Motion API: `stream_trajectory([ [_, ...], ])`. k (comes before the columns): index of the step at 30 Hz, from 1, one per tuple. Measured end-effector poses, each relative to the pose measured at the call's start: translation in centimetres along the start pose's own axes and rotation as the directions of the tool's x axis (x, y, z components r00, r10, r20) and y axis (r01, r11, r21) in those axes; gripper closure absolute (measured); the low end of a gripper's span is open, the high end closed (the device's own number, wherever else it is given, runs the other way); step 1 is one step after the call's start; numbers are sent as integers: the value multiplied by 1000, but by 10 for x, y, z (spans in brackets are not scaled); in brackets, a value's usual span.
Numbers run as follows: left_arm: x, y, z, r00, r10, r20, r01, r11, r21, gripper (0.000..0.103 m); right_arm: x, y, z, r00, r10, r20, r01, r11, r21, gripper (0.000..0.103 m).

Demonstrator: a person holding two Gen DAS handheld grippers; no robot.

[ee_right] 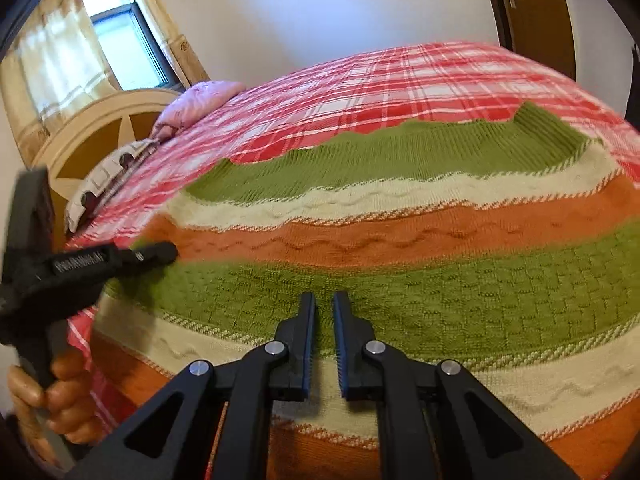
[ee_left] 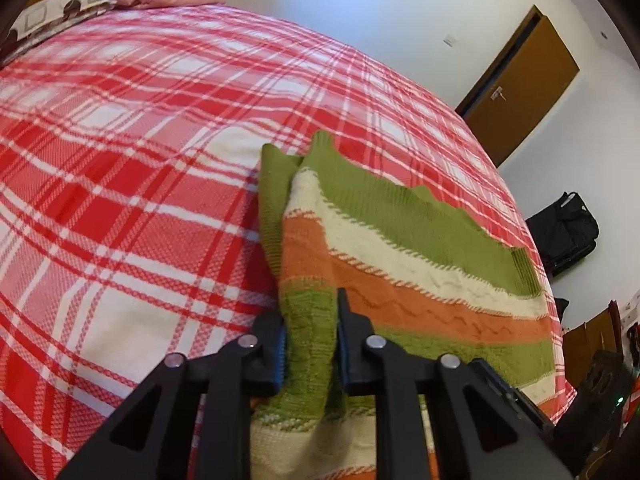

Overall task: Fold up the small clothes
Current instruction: 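Fold the held edge over the sweater and open the left gripper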

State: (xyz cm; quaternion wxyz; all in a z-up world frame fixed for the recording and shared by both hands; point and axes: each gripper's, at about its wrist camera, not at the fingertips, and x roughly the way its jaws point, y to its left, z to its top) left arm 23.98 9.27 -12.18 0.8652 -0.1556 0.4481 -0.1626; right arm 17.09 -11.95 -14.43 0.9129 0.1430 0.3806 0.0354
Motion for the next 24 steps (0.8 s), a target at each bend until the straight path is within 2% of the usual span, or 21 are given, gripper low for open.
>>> stream_trajectory([
  [3, -14, -12, 7, 999, -40, 22, 40, 999, 13, 85, 0, -4, 1, 1000, 16, 0, -16, 1000, 13, 94],
  [7, -34, -48, 14, 996, -68, 53, 63, 994, 88, 85, -13, -24, 3, 994, 108, -5, -107, 988, 115, 92],
  [14, -45, -109, 14, 994, -91, 60, 79, 980, 181, 86, -68, -75, 12, 988, 112, 103, -132, 968, 214, 92],
  [19, -35, -159, -7, 995, -85, 55, 65, 953, 295, 87, -91, -110, 5, 986, 96, 135, -130, 952, 275, 92],
  [24, 2, -203, -42, 999, -41, 6, 36, 919, 392, 91, -102, -138, -9, 987, 73, 142, -118, 931, 344, 92],
])
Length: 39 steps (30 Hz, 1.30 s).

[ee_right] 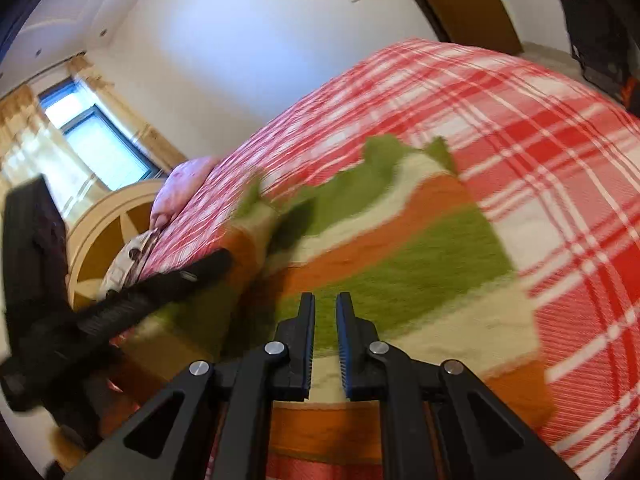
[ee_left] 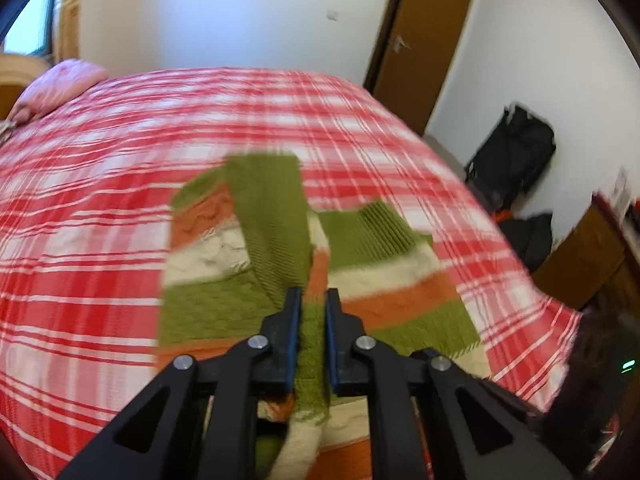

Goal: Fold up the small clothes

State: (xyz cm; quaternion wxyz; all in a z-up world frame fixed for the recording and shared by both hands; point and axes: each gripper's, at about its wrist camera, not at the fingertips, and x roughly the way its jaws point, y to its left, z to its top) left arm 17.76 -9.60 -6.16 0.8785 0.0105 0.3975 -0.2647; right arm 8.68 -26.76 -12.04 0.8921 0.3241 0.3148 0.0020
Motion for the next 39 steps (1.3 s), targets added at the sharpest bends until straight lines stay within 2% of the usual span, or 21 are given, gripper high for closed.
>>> stream_trajectory([
  [1, 12, -9, -6, 1000, 0, -23, 0, 1000, 13, 96, -3, -4, -4, 1000, -4, -4, 4, 1000, 9, 92],
  [4, 29, -23, -16, 997, -7, -76, 9, 1000, 24, 96, -9, -11, -10, 1000, -20, -9, 20, 1000, 11, 92],
  [8, 23, -25, -24, 994, -7, -105, 13, 998, 57, 96, -15, -22, -7, 1000, 12, -2, -11, 997, 73, 92],
  [11, -11, -11, -28, 992, -76, -97, 82, 995, 55, 86, -23, -18, 1, 996, 88, 23, -90, 990, 109, 92],
  [12, -27, 0, -31, 990, -112, -81, 115, 993, 38, 74, -25, -15, 3, 991, 128, 29, -131, 984, 122, 91],
  [13, -42, 11, -35, 989, -135, -58, 137, 990, 24, 56, -26, -12, 5, 987, 155, 30, -158, 978, 134, 85],
  [14, -60, 25, -41, 990, -140, -21, 140, 990, 10, 47, -25, -8, 8, 982, 189, 29, -191, 970, 152, 77],
  [15, -67, 33, -44, 991, -131, 2, 131, 991, 0, 36, -23, -6, 10, 977, 209, 28, -211, 964, 164, 52],
  [16, -81, 51, -48, 994, -102, 39, 103, 994, -22, 34, -18, -1, 12, 973, 229, 34, -232, 956, 182, 29],
  [17, -87, 61, -50, 996, -76, 52, 78, 996, -36, 34, -15, 1, 13, 972, 234, 40, -237, 953, 189, 25],
  [19, -94, 87, -51, 998, 0, 62, 5, 997, -71, 34, -1, 13, 16, 972, 236, 18, -236, 956, 174, 25],
  [21, -94, 110, -52, 997, 55, 46, -49, 992, -115, 34, 15, 27, 18, 981, 192, -20, -189, 976, 108, 25],
  [23, -93, 130, -56, 996, 88, 32, -81, 983, -162, 34, 37, 45, 21, 996, 81, -46, -82, 997, -15, 25],
  [25, -90, 143, -59, 992, 125, 22, -119, 973, -200, 34, 59, 57, 19, 998, -7, -68, 1, 995, -100, 25],
  [28, -82, 153, -65, 992, 123, 8, -117, 965, -236, 34, 87, 67, 9, 991, -63, -121, 43, 986, -160, 25],
  [30, -77, 156, -66, 992, 129, 7, -123, 962, -242, 34, 95, 82, 4, 988, -116, -104, 88, 966, -241, 26],
  [32, -74, 159, -68, 989, 151, 4, -146, 962, -231, 34, 102, 89, 3, 984, -144, -108, 110, 956, -271, 41],
  [34, -69, 162, -70, 986, 166, -2, -162, 961, -223, 34, 103, 89, 2, 979, -180, -95, 146, 946, -289, 61],
  [39, -66, 169, -76, 991, 131, -22, -133, 958, -254, 34, 101, 102, 0, 979, -196, -60, 162, 919, -359, 76],
])
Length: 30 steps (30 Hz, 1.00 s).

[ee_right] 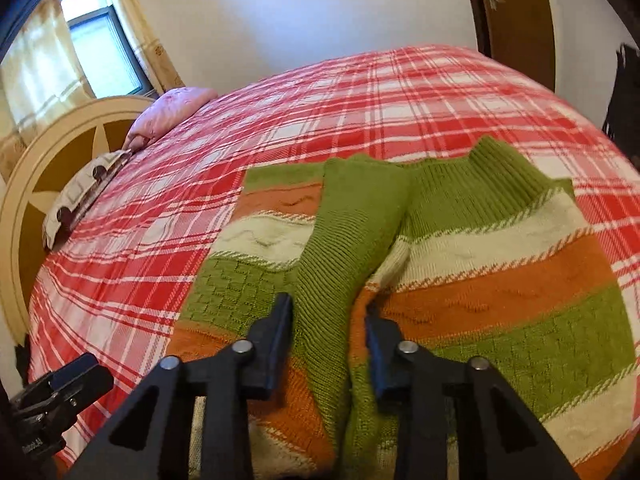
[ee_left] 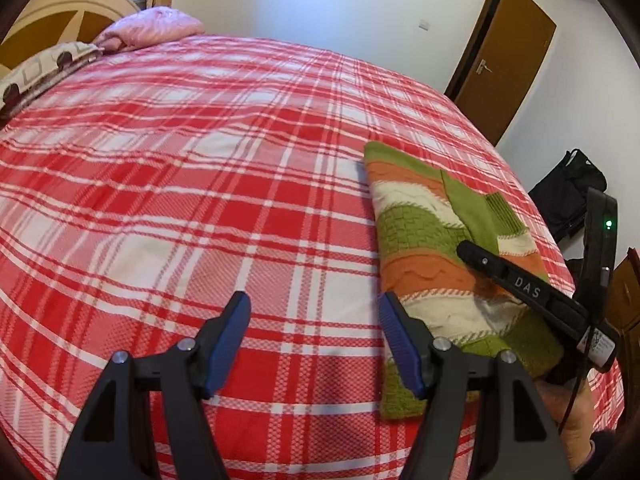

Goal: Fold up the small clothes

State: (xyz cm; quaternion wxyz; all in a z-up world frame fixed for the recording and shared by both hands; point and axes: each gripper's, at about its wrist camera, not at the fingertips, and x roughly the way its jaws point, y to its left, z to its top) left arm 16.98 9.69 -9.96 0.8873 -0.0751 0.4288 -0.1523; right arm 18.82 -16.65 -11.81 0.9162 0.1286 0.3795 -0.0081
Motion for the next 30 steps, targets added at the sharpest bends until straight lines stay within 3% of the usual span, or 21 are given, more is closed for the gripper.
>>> stream_trajectory([
  [6, 3, 0, -1, 1000, 10, -6, -10, 1000, -5, 34, -23, 17, 10, 995, -32, 98, 44, 991, -123, 87],
  [10, 1, -1, 4, 1000, 13, 10, -13, 1000, -12, 34, -48, 20, 26, 990, -20, 142, 52, 973, -225, 88],
  [17, 4, -33, 15, 998, 23, 51, -27, 997, 69, 34, -92, -22, 43, 978, -56, 201, 116, 946, -303, 88],
  [21, 10, -62, 15, 999, -3, 51, -4, 991, 135, 34, -93, -60, 35, 979, -115, 169, 166, 930, -328, 89],
  [26, 18, -97, 5, 999, -20, 39, 11, 976, 217, 34, -62, -111, 6, 985, -164, 58, 174, 946, -272, 88],
  [30, 28, -114, -7, 999, 1, 32, -9, 965, 263, 33, -58, -130, -2, 990, -123, 70, 134, 973, -187, 87],
])
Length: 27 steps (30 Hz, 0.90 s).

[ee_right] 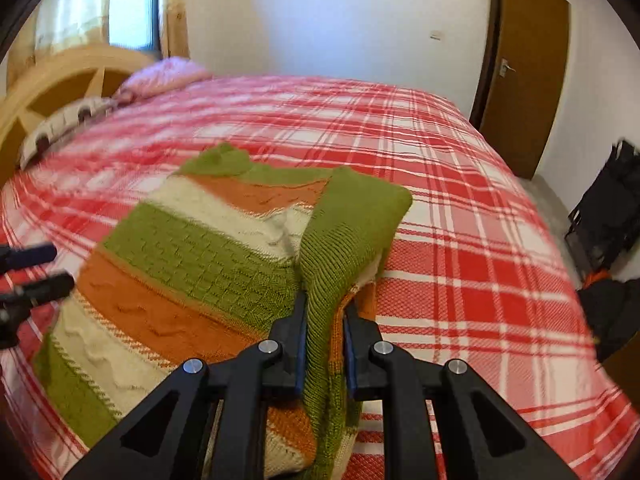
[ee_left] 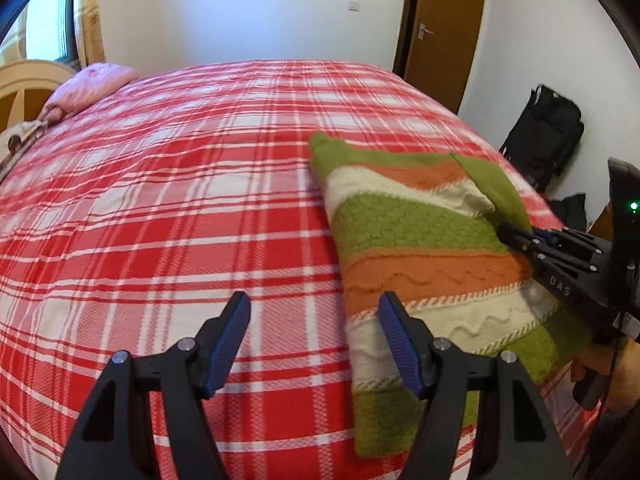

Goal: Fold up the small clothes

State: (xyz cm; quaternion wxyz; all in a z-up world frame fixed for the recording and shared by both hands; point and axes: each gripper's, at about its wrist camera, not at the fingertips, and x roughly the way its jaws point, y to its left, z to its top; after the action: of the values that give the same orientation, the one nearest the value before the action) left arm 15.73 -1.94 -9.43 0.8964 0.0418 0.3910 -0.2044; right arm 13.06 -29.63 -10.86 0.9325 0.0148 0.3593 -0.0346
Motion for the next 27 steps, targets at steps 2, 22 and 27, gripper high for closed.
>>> stream_trajectory([
  [2, 4, -5, -2, 999, 36, 8, -36, 999, 23, 28, -4, -8, -1, 1000, 25, -6, -25, 998, 63, 84],
  [22, -8, -18, -38, 988, 138, -68, -134, 989, 57, 24, -63, 53, -76, 996, -47, -72, 46, 999, -17, 80],
  [27, -8, -7, -43, 989, 115, -94, -113, 993, 24, 20, -75, 41, -84, 999, -5, -41, 7, 998, 60, 80],
])
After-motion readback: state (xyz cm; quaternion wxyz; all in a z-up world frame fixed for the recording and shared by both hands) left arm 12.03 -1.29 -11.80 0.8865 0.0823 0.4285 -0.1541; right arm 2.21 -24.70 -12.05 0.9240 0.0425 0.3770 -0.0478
